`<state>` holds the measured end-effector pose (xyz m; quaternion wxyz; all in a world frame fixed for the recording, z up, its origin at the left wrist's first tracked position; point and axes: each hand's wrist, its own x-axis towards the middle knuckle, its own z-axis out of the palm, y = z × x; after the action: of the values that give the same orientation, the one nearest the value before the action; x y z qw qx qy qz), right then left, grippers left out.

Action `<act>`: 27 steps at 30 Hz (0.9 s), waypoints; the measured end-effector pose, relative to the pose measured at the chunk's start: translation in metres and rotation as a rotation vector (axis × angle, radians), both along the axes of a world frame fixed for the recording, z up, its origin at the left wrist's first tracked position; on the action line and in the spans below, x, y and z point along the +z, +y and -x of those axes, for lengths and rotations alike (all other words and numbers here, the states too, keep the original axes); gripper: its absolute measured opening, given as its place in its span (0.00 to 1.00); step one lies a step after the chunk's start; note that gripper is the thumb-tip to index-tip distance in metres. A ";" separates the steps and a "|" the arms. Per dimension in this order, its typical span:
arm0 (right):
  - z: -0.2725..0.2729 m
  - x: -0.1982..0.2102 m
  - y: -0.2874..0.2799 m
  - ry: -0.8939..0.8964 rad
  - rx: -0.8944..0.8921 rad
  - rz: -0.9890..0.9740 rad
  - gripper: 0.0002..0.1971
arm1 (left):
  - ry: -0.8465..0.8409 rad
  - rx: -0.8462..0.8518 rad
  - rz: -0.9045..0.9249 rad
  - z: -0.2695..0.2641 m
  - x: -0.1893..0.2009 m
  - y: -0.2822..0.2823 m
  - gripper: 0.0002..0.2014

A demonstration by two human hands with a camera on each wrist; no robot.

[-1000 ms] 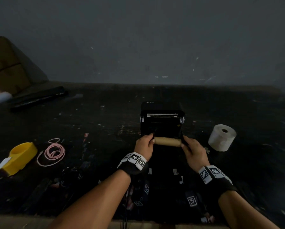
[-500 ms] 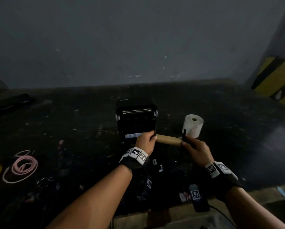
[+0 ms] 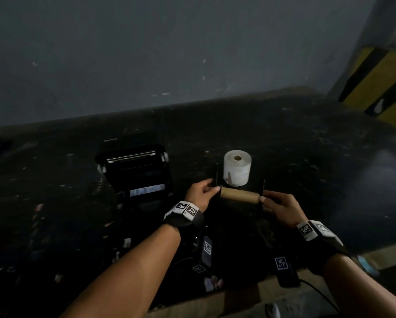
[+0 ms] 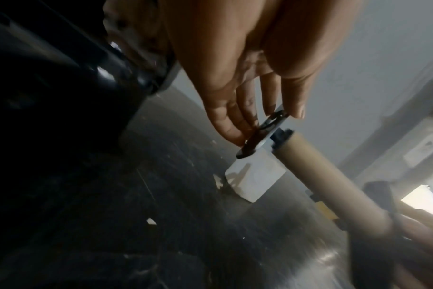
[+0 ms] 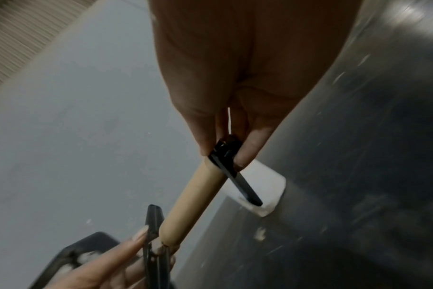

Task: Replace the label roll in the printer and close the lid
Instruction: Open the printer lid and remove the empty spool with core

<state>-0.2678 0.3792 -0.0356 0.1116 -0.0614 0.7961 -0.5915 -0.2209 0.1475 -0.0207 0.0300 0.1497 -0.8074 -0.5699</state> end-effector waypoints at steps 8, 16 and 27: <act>0.059 -0.019 0.048 0.000 0.184 -0.149 0.11 | -0.334 -0.028 0.474 0.024 -0.046 0.035 0.22; 0.076 -0.020 0.039 0.042 0.312 -0.173 0.10 | -0.479 -0.029 0.621 0.027 -0.069 0.039 0.22; 0.086 -0.020 0.028 0.007 0.354 -0.130 0.08 | -0.282 -0.079 0.398 0.035 -0.027 0.023 0.42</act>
<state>-0.3543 0.4076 -0.0559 0.2148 -0.1954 0.8098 -0.5098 -0.2563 0.1708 -0.0478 -0.0762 0.1871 -0.9052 -0.3739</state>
